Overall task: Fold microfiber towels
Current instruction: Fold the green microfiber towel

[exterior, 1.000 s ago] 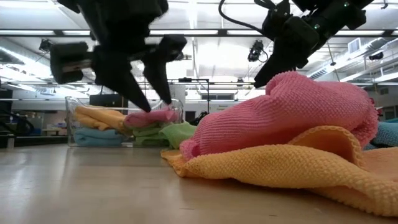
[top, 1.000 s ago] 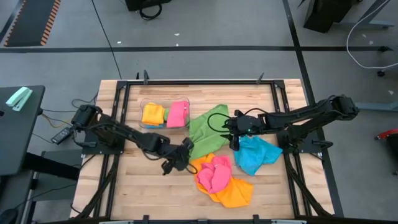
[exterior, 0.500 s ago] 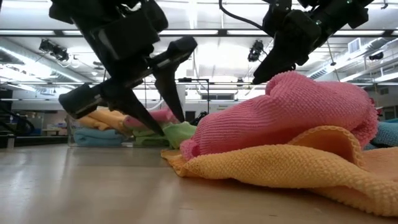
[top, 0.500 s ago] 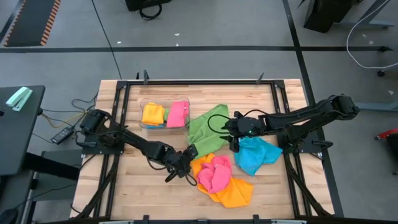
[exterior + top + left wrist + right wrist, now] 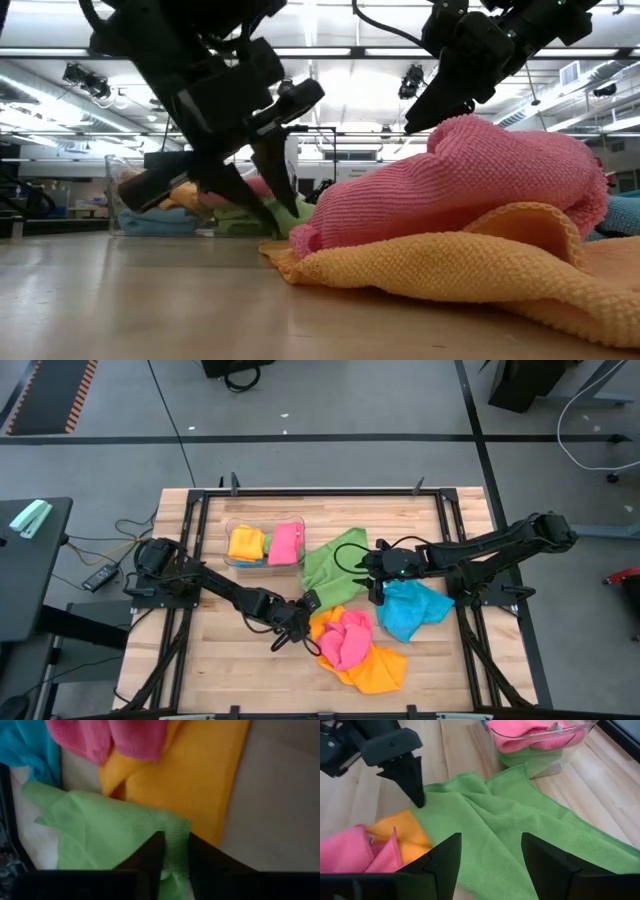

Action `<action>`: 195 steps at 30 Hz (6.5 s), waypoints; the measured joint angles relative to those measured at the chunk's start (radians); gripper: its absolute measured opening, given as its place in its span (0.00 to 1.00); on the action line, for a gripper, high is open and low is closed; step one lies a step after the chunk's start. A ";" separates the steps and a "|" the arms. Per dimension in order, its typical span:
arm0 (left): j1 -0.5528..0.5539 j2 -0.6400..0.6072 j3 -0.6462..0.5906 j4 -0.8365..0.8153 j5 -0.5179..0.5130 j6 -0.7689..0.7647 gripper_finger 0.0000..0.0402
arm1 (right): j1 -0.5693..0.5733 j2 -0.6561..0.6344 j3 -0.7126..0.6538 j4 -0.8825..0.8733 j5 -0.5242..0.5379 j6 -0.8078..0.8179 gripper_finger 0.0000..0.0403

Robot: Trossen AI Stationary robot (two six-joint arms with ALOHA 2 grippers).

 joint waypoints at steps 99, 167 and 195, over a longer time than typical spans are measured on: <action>0.125 -0.118 -0.031 0.001 0.121 -0.240 0.02 | 0.053 0.259 -0.061 0.265 0.104 -0.073 0.54; 0.365 -0.221 -0.030 0.345 0.567 -1.059 0.09 | 0.344 0.556 0.177 0.464 0.864 -0.620 0.22; 0.074 -0.038 -0.031 0.213 0.009 -0.855 0.60 | 0.422 0.320 0.258 -0.037 0.404 -0.143 0.01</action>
